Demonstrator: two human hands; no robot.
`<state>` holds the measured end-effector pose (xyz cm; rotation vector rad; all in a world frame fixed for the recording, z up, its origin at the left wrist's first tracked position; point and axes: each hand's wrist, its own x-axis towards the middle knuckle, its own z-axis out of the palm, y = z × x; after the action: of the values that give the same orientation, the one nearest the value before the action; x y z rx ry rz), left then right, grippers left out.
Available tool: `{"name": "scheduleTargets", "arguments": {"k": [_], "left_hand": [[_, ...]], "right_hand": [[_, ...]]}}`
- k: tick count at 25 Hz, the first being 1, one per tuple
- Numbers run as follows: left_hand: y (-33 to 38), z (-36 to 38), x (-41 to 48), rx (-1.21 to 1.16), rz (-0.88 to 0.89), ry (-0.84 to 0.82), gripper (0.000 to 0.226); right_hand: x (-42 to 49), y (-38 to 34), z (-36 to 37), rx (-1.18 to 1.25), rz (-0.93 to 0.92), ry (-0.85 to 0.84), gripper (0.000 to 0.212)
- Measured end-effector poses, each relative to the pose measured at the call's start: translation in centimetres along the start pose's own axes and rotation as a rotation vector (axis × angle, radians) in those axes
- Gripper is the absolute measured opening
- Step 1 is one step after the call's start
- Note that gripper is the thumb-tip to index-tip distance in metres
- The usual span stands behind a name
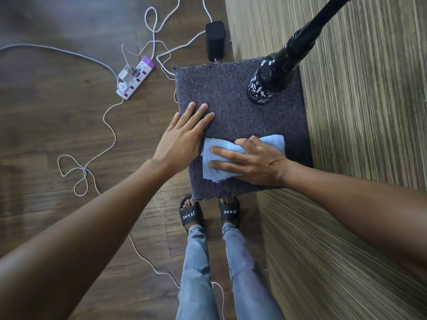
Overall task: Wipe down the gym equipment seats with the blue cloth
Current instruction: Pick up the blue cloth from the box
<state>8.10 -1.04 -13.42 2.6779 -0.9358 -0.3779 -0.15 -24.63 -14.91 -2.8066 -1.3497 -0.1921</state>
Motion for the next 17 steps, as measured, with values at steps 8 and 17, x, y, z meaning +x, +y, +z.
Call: {"name": "scheduleTargets", "arguments": {"k": [8,17], "left_hand": [[1.6,-5.6,-5.5,-0.082,-0.246,0.085,0.046],[0.1,-22.4,-11.3,-0.016,-0.529,0.283,0.047]], "right_hand": [[2.5,-2.3,-4.8,-0.016,0.299,0.027,0.042],[17.8,-2.1,-21.4,0.218,0.724,0.007,0.051]]}}
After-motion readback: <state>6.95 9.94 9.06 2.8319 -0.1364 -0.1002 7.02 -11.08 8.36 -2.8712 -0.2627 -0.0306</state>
